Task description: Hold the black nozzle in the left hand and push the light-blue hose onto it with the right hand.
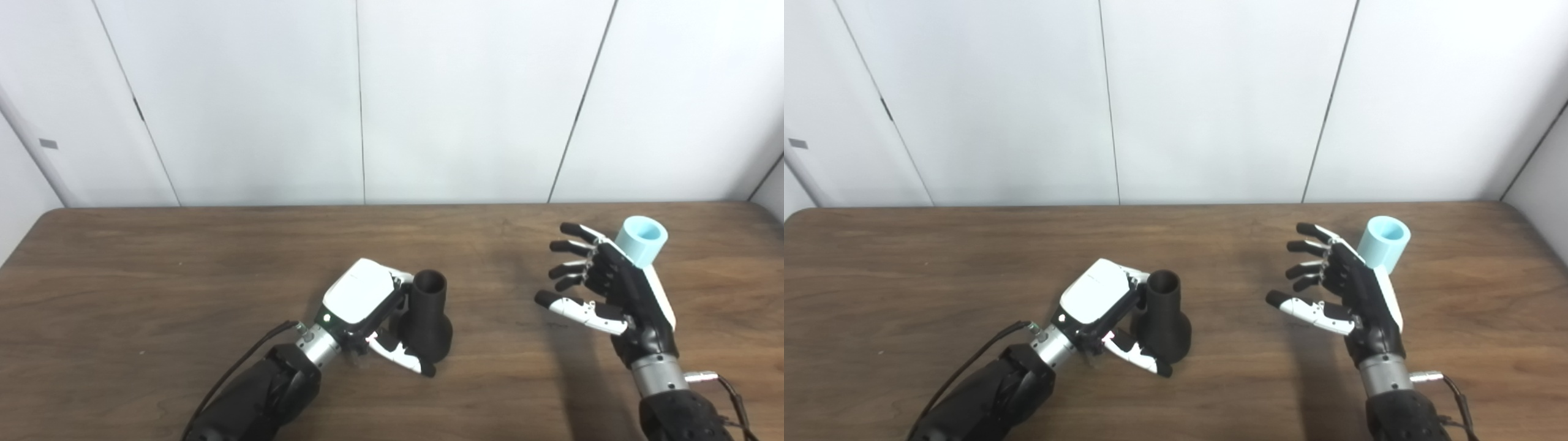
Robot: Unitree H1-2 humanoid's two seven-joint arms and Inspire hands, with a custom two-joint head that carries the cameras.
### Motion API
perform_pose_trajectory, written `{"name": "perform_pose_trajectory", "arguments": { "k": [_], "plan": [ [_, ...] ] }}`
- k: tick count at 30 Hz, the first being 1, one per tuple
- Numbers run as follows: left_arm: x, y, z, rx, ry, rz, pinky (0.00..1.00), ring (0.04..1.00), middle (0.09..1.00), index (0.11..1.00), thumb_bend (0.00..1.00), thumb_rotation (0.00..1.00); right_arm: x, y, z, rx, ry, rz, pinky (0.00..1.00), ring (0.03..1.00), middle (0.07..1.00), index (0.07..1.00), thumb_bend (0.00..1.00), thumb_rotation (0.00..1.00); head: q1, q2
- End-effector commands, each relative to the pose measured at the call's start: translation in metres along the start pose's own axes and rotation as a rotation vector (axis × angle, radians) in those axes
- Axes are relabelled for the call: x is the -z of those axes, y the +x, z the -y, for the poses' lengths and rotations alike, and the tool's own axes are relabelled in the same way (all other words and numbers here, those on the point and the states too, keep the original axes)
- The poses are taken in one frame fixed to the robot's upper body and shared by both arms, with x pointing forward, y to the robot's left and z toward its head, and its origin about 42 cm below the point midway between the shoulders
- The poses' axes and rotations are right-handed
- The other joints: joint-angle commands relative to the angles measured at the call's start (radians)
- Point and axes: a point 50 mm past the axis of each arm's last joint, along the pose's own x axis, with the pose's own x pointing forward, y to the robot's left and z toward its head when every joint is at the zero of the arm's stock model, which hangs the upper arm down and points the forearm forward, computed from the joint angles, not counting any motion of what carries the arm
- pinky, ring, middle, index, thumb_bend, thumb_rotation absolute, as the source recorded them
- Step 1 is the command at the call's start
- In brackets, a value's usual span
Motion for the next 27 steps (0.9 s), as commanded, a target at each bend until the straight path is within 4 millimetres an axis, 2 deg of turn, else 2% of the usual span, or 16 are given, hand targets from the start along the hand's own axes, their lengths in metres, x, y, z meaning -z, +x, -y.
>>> {"name": "perform_pose_trajectory", "arguments": {
  "k": [1,5,9,13,16,19,23,26,27],
  "plan": [
    [-0.009,-0.052,0.060,0.188,-0.078,-0.091,0.33,0.406,0.447,0.510,0.50,0.00,-0.031,0.011,0.008,0.049,-0.033,0.093,0.46,0.561,0.690,0.747,0.71,0.11,-0.034,-0.001],
    [-0.002,-0.060,0.059,0.224,-0.039,-0.100,0.35,0.420,0.459,0.504,0.51,0.00,-0.053,0.023,0.024,0.083,-0.081,0.155,0.42,0.516,0.661,0.723,0.76,0.10,-0.135,-0.015],
    [0.004,-0.066,0.059,0.224,-0.031,-0.112,0.35,0.414,0.458,0.507,0.50,0.00,-0.080,0.036,0.037,0.144,-0.140,0.195,0.49,0.604,0.676,0.704,0.80,0.08,-0.227,-0.048],
    [0.010,-0.073,0.059,0.220,-0.029,-0.115,0.35,0.408,0.455,0.509,0.50,0.00,-0.097,0.046,0.049,0.252,-0.265,0.224,0.52,0.630,0.688,0.709,0.79,0.10,-0.314,-0.080],
    [0.014,-0.078,0.059,0.220,-0.030,-0.114,0.34,0.405,0.452,0.519,0.50,0.00,-0.093,0.056,0.064,0.304,-0.364,0.235,0.55,0.692,0.736,0.738,0.77,0.06,-0.353,-0.097],
    [0.018,-0.082,0.059,0.220,-0.030,-0.120,0.35,0.410,0.452,0.519,0.50,0.00,-0.083,0.067,0.085,0.328,-0.452,0.181,0.63,0.784,0.836,0.785,0.79,0.11,-0.371,-0.108],
    [0.021,-0.086,0.056,0.210,-0.025,-0.119,0.36,0.416,0.454,0.515,0.50,0.00,-0.065,0.079,0.114,0.319,-0.473,0.088,0.71,0.854,0.892,0.844,0.83,0.20,-0.378,-0.109],
    [0.022,-0.089,0.056,0.208,-0.040,-0.124,0.35,0.411,0.448,0.518,0.50,0.00,-0.051,0.086,0.127,0.277,-0.428,0.022,0.86,0.918,0.920,0.909,0.86,0.22,-0.379,-0.113],
    [0.022,-0.090,0.056,0.209,-0.045,-0.124,0.35,0.411,0.448,0.518,0.50,0.00,-0.048,0.088,0.129,0.262,-0.417,0.004,0.86,0.921,0.922,0.911,0.86,0.21,-0.380,-0.115]
  ]
}}
